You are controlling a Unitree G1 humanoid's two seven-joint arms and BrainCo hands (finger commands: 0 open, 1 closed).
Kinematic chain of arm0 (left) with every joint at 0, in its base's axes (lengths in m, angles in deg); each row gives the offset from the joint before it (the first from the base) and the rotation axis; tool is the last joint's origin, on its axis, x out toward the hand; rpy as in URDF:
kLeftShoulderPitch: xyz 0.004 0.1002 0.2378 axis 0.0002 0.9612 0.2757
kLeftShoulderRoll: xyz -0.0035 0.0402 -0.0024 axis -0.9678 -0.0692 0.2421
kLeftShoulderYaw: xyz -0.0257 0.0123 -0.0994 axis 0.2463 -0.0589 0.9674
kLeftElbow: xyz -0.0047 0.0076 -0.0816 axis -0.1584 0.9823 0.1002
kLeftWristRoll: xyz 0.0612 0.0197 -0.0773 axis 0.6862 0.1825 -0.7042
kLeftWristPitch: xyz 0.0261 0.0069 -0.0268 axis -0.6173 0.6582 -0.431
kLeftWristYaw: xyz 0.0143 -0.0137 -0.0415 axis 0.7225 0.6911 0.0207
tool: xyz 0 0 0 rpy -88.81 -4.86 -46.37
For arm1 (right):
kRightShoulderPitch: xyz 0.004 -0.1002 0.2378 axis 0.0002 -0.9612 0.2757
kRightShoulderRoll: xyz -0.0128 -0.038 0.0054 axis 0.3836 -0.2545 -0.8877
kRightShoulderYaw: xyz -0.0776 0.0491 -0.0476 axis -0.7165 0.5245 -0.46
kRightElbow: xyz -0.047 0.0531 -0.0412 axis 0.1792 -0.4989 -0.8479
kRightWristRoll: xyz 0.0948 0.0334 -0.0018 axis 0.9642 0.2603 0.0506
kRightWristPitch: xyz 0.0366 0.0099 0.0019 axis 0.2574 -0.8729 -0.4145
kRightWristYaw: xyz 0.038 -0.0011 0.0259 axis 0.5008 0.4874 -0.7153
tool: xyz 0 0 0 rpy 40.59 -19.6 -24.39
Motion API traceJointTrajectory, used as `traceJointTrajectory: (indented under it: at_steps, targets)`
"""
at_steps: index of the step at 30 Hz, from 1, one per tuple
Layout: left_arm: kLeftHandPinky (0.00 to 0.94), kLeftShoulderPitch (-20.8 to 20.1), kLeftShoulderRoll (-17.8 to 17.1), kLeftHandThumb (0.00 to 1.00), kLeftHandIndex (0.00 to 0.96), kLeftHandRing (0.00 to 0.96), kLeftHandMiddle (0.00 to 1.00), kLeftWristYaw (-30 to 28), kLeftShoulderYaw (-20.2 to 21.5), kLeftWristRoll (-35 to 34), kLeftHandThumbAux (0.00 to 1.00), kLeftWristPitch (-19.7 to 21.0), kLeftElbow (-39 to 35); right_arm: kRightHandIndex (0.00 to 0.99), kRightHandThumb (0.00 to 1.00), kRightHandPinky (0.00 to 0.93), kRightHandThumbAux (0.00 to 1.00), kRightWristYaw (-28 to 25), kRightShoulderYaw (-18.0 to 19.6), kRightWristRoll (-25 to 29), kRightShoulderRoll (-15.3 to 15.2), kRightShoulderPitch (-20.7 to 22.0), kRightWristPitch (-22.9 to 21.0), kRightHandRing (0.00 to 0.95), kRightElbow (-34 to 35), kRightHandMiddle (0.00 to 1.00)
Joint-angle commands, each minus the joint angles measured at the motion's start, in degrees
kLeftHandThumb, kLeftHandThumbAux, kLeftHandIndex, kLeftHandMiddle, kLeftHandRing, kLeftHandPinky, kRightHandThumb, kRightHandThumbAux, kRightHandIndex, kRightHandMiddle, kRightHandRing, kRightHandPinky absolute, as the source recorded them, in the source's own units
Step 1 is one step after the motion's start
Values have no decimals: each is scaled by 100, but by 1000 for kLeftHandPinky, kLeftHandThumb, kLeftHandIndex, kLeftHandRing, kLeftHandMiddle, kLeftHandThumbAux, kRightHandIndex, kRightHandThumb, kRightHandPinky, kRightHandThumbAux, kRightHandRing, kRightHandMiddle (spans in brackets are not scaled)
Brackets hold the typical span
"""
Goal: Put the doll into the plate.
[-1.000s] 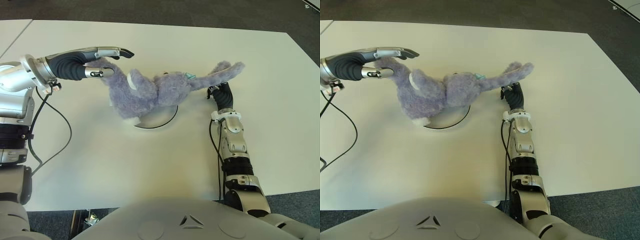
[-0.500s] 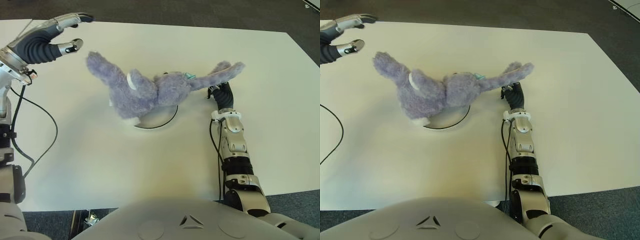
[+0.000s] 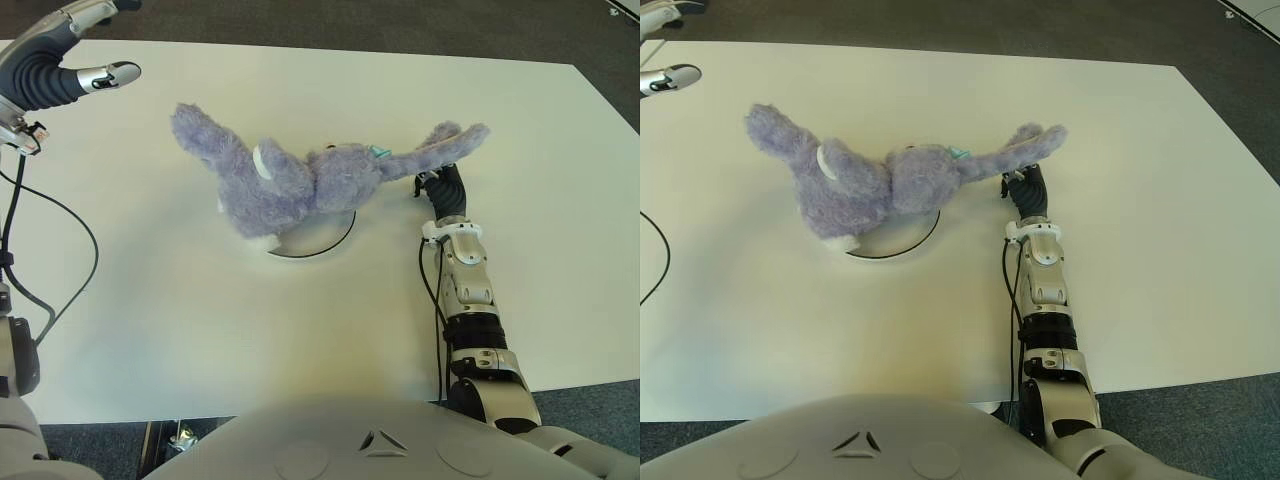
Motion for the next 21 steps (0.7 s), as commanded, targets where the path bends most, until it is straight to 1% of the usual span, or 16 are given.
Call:
traceJointTrajectory:
  at_steps: [1, 2, 3, 5, 7, 9, 11, 12, 14, 15, 18, 21]
  targets:
    - [0, 140, 157, 406, 0, 0, 0, -47, -34, -206, 256, 283, -118, 424, 845, 739, 674, -43, 16, 58, 128, -502, -183, 755, -636, 519]
    - [0, 143, 162, 417, 0, 0, 0, -37, -45, -214, 254, 307, -137, 424, 845, 738, 674, -49, 21, 61, 124, -495, -175, 754, -652, 519]
    - [0, 132, 306, 425, 0, 0, 0, 120, -115, -110, 252, 425, -310, 424, 845, 738, 674, -63, 33, 71, 120, -481, -143, 754, -695, 519]
    - [0, 125, 476, 447, 0, 0, 0, 324, -162, -6, 237, 548, -482, 424, 845, 739, 674, -84, 58, 87, 114, -448, -76, 754, -789, 518]
    - [0, 139, 538, 459, 0, 0, 0, 414, -151, 1, 228, 608, -527, 424, 845, 740, 674, -102, 77, 95, 101, -408, -11, 753, -892, 518]
    - [0, 168, 708, 474, 0, 0, 0, 492, -109, -157, 208, 830, -645, 425, 846, 741, 673, -132, 79, 78, 59, -352, 60, 753, -1018, 521]
    - [0, 171, 984, 484, 0, 0, 0, 451, -56, -584, 201, 1243, -804, 424, 846, 743, 673, -153, 76, 55, 25, -295, 120, 754, -1138, 523]
    - [0, 160, 1196, 489, 0, 0, 0, 494, -35, -802, 199, 1445, -869, 424, 846, 743, 673, -150, 79, 52, 25, -279, 152, 754, -1175, 523]
    - [0, 159, 1419, 494, 0, 0, 0, 558, -10, -1008, 207, 1679, -969, 423, 846, 744, 673, -145, 82, 51, 27, -261, 202, 755, -1223, 522]
    - [0, 158, 1556, 496, 0, 0, 0, 652, -14, -1042, 211, 1735, -985, 423, 846, 744, 674, -143, 88, 55, 27, -241, 232, 755, -1268, 522]
    - [0, 170, 1803, 495, 0, 0, 0, 857, -17, -1036, 224, 1813, -1018, 423, 846, 744, 673, -146, 103, 67, 23, -194, 305, 756, -1383, 522]
    - [17, 159, 1970, 490, 0, 0, 0, 992, -11, -984, 239, 1838, -1008, 424, 846, 742, 673, -156, 119, 79, 9, -138, 370, 756, -1510, 524]
